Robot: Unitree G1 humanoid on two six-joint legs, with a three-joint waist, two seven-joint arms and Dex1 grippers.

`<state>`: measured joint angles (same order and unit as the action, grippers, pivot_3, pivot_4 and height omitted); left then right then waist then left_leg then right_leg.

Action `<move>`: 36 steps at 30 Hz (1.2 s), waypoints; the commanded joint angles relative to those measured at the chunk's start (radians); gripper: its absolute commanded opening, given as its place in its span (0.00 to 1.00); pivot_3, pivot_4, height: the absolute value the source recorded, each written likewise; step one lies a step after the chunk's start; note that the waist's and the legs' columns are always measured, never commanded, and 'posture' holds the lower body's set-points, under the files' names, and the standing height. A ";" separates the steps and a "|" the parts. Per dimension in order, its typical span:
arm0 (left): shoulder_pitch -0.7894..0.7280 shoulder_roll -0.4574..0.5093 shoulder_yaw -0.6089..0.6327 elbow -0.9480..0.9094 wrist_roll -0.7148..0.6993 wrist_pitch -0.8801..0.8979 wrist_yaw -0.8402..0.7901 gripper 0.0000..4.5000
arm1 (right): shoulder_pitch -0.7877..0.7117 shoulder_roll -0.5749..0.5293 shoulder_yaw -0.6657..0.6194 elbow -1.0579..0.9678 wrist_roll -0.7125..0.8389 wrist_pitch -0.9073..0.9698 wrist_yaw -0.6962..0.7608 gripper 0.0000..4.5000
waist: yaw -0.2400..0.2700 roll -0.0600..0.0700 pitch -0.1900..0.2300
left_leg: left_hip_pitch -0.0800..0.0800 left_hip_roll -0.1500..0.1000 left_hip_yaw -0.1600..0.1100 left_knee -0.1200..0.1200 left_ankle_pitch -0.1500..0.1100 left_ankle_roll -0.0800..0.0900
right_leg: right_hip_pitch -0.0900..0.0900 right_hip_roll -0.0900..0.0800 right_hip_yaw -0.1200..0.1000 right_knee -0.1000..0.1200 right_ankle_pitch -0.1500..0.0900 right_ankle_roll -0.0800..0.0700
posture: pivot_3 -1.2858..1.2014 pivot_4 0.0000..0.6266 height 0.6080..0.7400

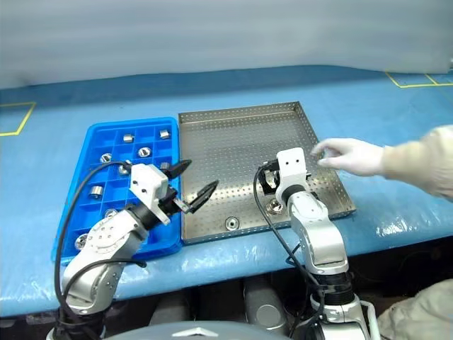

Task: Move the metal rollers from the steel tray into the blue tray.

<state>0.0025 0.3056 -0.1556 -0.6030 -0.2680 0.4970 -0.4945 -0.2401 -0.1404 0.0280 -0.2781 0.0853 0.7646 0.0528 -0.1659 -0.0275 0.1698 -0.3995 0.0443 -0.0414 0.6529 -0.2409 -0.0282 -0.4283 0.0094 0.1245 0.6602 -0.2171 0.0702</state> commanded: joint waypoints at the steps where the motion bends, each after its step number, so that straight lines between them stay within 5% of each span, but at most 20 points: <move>1: 0.008 0.005 -0.038 -0.015 -0.016 -0.009 -0.020 0.99 | -0.027 0.020 -0.026 0.019 0.003 -0.021 -0.013 1.00 | -0.005 0.000 0.000 | 0.000 0.000 0.000 0.000 0.000 0.000 | 0.000 0.000 0.000 0.000 0.000 0.000 | 0.47 0.24 1.00; 11: 0.058 0.023 -0.173 -0.053 0.001 -0.005 -0.012 0.99 | -0.093 0.072 -0.090 0.182 -0.001 -0.085 -0.063 1.00 | -0.010 0.001 0.000 | 0.000 0.000 0.000 0.000 0.000 0.000 | 0.000 0.000 0.000 0.000 0.000 0.000 | 0.48 0.24 1.00; 36: 0.063 0.053 -0.180 -0.066 -0.012 0.011 0.014 0.99 | -0.104 0.081 -0.085 0.200 0.007 -0.103 -0.045 1.00 | -0.005 0.003 0.001 | 0.000 0.000 0.000 -0.001 0.000 0.000 | 0.000 0.000 0.000 0.000 0.000 -0.001 | 0.48 0.24 1.00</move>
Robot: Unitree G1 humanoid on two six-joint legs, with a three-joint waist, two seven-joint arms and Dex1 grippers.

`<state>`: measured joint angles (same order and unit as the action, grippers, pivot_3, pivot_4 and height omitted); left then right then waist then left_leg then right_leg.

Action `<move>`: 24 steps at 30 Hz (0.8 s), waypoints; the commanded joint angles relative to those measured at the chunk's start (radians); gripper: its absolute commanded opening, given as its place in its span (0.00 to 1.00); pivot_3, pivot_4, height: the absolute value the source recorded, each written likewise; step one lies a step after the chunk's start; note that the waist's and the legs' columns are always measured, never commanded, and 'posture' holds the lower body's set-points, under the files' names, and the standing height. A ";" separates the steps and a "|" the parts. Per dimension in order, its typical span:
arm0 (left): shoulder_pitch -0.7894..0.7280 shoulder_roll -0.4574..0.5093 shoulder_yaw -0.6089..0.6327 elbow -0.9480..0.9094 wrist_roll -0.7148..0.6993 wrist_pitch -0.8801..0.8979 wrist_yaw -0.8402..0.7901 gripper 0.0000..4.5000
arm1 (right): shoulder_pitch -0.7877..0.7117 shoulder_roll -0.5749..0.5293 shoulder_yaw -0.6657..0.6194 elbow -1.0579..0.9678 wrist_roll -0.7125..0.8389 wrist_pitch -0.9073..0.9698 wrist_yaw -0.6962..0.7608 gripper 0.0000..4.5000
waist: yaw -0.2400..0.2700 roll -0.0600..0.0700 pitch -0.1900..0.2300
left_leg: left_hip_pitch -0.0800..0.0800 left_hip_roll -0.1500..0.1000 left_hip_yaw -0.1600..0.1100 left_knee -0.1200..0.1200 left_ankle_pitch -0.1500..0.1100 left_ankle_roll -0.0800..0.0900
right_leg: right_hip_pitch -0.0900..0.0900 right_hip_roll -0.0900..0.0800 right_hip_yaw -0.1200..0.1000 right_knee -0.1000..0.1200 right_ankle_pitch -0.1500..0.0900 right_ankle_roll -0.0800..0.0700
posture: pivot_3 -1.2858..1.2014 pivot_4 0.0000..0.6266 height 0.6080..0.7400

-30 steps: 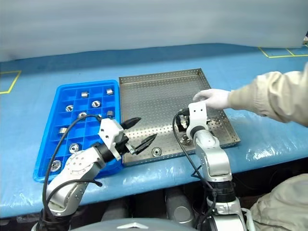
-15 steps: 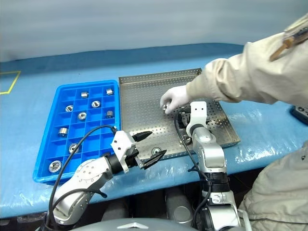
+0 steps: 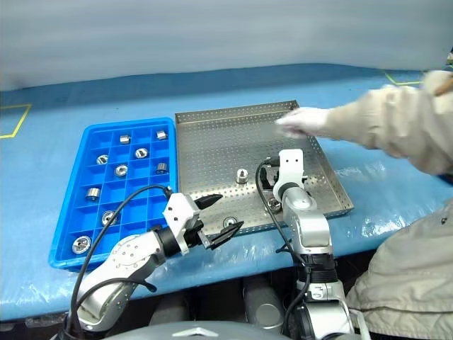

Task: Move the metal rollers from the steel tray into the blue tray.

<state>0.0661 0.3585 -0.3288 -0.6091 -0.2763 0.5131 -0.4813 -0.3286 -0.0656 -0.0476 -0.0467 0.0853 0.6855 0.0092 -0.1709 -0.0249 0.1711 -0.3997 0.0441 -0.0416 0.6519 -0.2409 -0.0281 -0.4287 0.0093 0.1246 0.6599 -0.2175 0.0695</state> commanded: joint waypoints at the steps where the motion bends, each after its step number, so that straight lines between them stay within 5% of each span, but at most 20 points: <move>1: 0.001 0.000 -0.008 -0.061 -0.004 -0.005 0.001 0.99 | -0.017 0.008 -0.011 -0.033 0.006 -0.030 -0.004 1.00 | 0.000 0.000 0.000 | 0.000 0.000 0.000 0.000 0.000 0.000 | 0.000 0.000 0.000 0.000 0.000 0.000 | 0.48 0.24 1.00; 24: 0.060 0.005 0.018 -0.100 0.004 -0.006 0.054 0.99 | -0.111 0.095 0.132 -0.011 0.011 -0.073 0.075 1.00 | 0.050 0.001 0.001 | 0.000 0.000 -0.001 -0.003 0.000 0.000 | -0.001 0.000 -0.001 0.000 0.000 0.000 | 0.52 0.24 1.00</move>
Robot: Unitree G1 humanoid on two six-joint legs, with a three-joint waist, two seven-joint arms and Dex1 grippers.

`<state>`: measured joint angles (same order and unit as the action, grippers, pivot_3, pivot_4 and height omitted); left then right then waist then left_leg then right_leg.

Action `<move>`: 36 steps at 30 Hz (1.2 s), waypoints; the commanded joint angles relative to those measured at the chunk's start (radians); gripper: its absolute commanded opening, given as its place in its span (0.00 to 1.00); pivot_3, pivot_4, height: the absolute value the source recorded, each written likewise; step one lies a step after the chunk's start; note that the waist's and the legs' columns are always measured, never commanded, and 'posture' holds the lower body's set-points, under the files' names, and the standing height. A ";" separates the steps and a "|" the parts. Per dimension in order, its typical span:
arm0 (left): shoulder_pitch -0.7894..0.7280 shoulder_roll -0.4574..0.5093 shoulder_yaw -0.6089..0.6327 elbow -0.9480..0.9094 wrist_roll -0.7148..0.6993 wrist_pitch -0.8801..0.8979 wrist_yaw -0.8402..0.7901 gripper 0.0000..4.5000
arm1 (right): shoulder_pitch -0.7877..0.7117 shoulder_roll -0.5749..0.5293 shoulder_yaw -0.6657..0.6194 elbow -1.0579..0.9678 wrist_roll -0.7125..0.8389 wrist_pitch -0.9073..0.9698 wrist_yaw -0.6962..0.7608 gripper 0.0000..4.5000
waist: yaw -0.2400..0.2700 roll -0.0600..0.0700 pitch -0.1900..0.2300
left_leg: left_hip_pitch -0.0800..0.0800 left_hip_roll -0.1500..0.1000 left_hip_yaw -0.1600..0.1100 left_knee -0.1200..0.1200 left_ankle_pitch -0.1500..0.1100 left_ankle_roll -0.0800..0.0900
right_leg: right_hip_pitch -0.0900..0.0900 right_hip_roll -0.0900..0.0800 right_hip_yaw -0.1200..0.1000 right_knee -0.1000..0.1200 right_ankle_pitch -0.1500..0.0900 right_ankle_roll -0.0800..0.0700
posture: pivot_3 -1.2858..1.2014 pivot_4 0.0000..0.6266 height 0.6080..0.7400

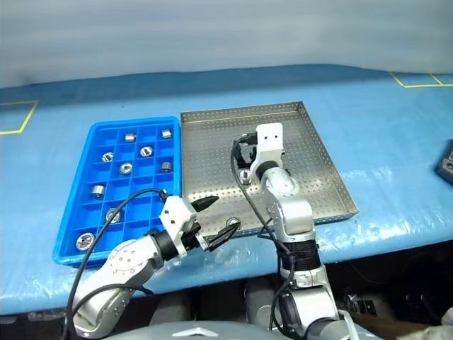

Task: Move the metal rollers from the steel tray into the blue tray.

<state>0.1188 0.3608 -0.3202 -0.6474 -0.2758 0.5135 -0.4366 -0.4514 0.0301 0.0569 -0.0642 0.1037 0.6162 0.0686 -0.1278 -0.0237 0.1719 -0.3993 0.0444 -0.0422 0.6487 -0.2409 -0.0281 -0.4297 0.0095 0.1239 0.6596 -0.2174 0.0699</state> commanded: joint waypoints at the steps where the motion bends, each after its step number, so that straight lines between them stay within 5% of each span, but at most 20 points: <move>1: 0.009 0.002 0.009 -0.064 0.004 -0.006 0.012 0.99 | 0.019 -0.002 0.034 0.010 -0.010 -0.004 0.017 1.00 | 0.010 0.000 0.000 | 0.000 0.000 0.000 0.000 0.000 0.000 | 0.000 0.000 0.000 0.000 0.000 0.000 | 0.53 0.24 1.00; 20: -0.017 -0.004 -0.011 -0.039 -0.005 -0.012 0.001 0.99 | 0.134 -0.064 0.052 0.027 -0.037 0.049 0.043 1.00 | 0.032 0.000 0.000 | 0.000 0.000 0.001 0.000 0.000 0.000 | 0.000 0.000 0.000 0.000 -0.003 -0.005 | 0.51 0.24 1.00; 30: -0.012 -0.024 0.005 -0.033 0.004 -0.025 0.018 1.00 | 0.093 -0.051 0.049 0.030 -0.027 0.040 0.060 0.38 | 0.033 0.000 0.000 | 0.000 0.000 0.001 0.000 0.000 0.000 | 0.000 0.000 0.000 0.000 -0.003 -0.005 | 0.52 0.24 1.00; 36: 0.015 -0.078 0.079 -0.030 0.039 -0.076 0.111 1.00 | 0.022 -0.041 0.071 -0.009 -0.023 0.040 0.089 0.38 | 0.035 0.000 0.000 | 0.000 0.000 0.001 0.000 0.000 0.000 | 0.000 0.000 0.000 0.000 -0.003 -0.005 | 0.53 0.24 1.00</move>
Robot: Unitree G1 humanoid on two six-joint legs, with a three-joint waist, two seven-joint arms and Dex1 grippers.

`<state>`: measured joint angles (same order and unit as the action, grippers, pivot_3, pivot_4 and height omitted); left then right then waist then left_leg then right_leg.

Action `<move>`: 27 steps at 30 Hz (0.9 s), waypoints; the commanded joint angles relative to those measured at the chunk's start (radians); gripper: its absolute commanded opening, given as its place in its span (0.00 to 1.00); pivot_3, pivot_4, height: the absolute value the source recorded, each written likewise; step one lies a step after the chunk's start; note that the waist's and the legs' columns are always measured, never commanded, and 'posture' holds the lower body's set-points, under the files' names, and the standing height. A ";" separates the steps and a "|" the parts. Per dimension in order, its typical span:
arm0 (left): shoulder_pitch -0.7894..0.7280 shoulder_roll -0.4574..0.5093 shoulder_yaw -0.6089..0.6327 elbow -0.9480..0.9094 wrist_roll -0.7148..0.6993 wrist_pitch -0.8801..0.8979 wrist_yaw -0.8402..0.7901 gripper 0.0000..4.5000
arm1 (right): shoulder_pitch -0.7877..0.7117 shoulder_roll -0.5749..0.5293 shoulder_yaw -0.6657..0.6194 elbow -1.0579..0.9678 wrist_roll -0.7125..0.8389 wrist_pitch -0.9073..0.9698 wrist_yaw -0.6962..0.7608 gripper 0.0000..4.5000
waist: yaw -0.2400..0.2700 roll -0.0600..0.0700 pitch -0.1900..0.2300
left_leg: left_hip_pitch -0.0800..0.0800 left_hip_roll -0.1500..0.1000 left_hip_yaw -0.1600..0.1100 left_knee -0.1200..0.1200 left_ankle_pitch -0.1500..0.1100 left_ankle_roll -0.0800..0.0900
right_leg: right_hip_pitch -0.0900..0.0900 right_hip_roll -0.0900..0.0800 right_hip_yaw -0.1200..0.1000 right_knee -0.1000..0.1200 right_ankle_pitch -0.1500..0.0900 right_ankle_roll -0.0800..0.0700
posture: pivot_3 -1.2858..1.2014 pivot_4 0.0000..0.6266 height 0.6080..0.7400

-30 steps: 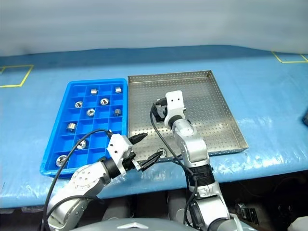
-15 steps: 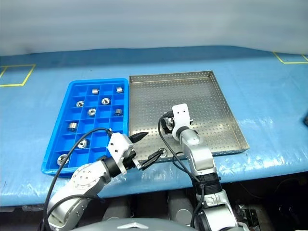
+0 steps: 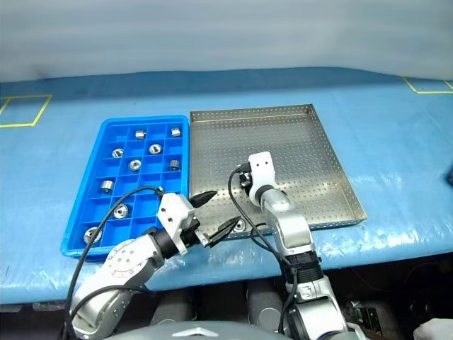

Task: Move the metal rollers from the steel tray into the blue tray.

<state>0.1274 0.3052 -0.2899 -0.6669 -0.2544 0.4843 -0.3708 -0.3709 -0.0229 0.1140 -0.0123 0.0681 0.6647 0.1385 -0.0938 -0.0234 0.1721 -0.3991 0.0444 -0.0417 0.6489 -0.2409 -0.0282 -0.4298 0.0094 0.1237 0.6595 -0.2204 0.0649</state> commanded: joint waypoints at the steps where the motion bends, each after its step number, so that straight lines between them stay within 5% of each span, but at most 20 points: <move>1: 0.010 -0.028 0.062 -0.010 0.024 -0.054 0.057 1.00 | -0.074 0.013 0.019 -0.065 0.012 -0.010 0.025 0.38 | 0.001 0.000 0.000 | 0.000 0.000 0.000 0.000 0.000 0.000 | 0.000 0.000 0.000 0.000 0.000 0.000 | 0.53 0.24 1.00; 13: 0.123 -0.040 0.144 -0.083 0.082 -0.087 0.147 1.00 | -0.241 0.103 0.111 0.026 0.019 -0.070 0.105 0.38 | 0.049 0.000 0.000 | 0.000 0.000 -0.003 -0.002 0.000 0.000 | 0.000 0.000 -0.003 0.000 0.000 0.000 | 0.60 0.24 1.00; 27: 0.312 -0.085 0.192 -0.214 0.151 -0.107 0.257 1.00 | -0.327 0.192 0.187 0.251 0.023 -0.192 0.220 0.38 | 0.166 0.001 0.001 | -0.001 0.001 -0.003 -0.002 0.000 0.000 | -0.001 0.000 -0.005 -0.001 -0.002 -0.004 | 0.69 0.24 1.00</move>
<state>0.4348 0.2269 -0.0980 -0.8257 -0.1173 0.4039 -0.1243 -0.6615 0.1327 0.3004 0.2354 0.0844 0.5069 0.3470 0.0727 -0.0219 0.1734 -0.3998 0.0451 -0.0440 0.6467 -0.2409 -0.0283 -0.4306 0.0091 0.1190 0.6583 -0.2227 0.0612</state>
